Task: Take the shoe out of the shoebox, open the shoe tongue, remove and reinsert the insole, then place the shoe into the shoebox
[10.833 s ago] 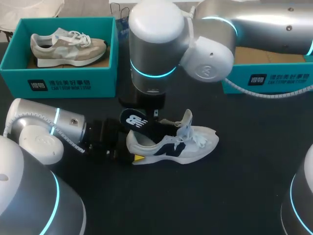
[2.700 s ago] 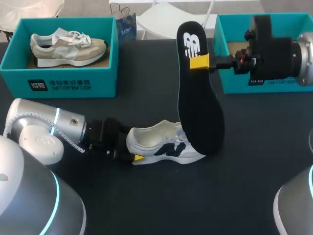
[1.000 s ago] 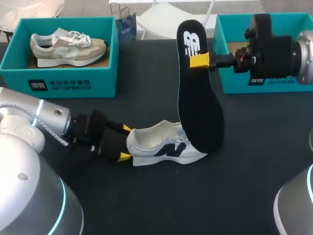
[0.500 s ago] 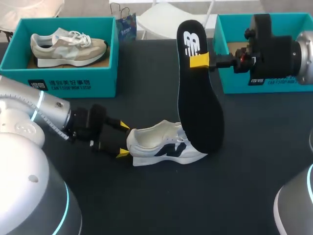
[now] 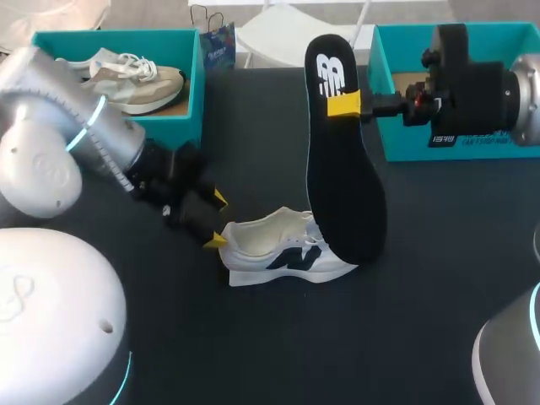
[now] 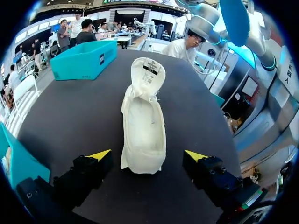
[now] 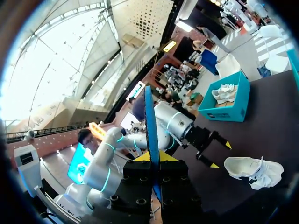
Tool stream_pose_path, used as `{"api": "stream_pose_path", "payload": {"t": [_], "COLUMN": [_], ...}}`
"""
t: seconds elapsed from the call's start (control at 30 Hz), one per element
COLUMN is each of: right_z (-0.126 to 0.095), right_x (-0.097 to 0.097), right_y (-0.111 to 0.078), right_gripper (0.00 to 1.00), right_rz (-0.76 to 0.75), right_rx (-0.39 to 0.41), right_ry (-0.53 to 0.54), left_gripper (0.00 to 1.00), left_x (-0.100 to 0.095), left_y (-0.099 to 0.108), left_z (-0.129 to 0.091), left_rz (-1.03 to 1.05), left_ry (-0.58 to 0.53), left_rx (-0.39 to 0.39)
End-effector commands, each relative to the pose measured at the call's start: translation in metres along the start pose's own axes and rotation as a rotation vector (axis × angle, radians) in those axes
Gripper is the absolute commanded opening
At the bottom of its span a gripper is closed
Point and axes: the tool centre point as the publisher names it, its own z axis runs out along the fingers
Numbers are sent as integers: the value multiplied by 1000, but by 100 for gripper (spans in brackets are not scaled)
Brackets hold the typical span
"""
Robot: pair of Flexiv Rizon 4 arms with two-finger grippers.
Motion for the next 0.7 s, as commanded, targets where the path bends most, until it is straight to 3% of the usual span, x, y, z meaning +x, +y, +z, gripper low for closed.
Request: {"api": "stream_pose_path", "payload": {"t": [0.03,0.17,0.7], "right_z": [4,4,4], "right_x": [-1,-1,-1], "right_y": [3,3,3], "right_gripper": [0,0,0], "right_rz": [1,1,1], "right_rx": [3,3,3], "right_ry": [0,0,0], "left_gripper": [100,100,100], "left_x": [3,3,3], "left_y": [-13,-20,-20], "left_z": [-2,2,5], "left_rz": [-33,-3,1], "left_ry": [-45,-97,-108], "left_rx": [-370,-483,-488]}}
